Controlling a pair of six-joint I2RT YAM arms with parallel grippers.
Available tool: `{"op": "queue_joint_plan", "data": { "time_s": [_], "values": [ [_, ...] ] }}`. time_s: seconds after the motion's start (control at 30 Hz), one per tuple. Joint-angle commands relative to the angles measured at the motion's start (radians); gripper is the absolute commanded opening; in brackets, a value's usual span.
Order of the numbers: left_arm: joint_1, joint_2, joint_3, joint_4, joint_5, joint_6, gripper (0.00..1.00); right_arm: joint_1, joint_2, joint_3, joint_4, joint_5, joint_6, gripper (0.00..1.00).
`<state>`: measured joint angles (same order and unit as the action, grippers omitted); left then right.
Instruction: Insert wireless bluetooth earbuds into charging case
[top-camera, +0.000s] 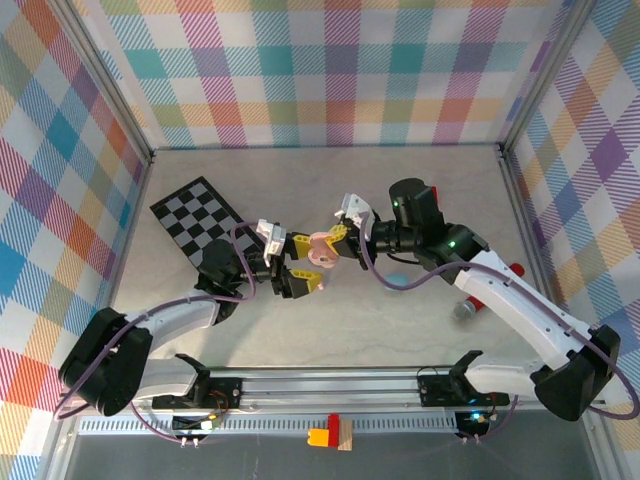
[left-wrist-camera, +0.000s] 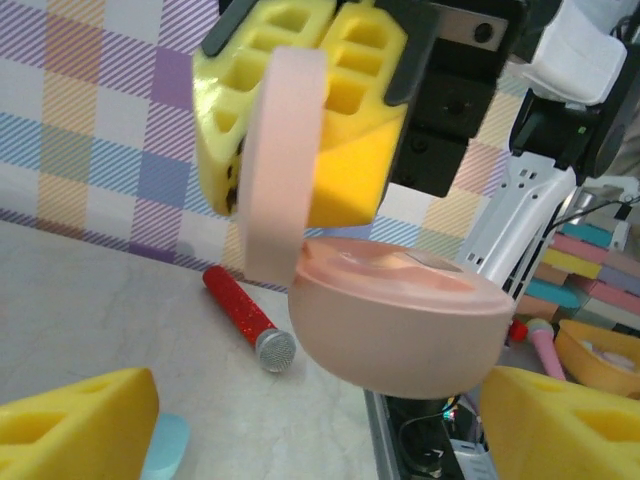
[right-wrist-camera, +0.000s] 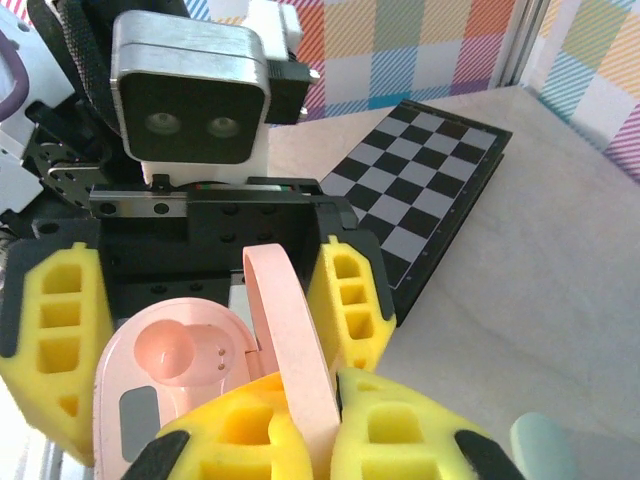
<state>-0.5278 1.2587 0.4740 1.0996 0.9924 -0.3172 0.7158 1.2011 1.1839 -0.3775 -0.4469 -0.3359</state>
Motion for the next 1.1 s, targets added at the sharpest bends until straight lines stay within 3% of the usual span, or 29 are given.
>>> {"op": "queue_joint_plan", "data": {
  "time_s": [0.0, 0.37, 0.83, 1.07],
  "values": [
    [-0.004, -0.044, 0.034, -0.078, -0.015, 0.065, 0.88, 0.023, 0.001, 0.010, 0.030, 0.060, -0.081, 0.00],
    [-0.024, -0.076, 0.037, -0.127, -0.021, 0.132, 0.85, 0.033, 0.041, 0.030, 0.010, 0.045, -0.085, 0.00],
    [-0.031, -0.077, 0.024, -0.093, -0.011, 0.142, 0.53, 0.032, 0.063, 0.046, 0.004, 0.018, -0.045, 0.00],
    [-0.031, -0.081, 0.025, -0.095, -0.009, 0.141, 0.44, 0.033, 0.064, 0.046, -0.006, 0.009, -0.048, 0.00]
  ]
}}
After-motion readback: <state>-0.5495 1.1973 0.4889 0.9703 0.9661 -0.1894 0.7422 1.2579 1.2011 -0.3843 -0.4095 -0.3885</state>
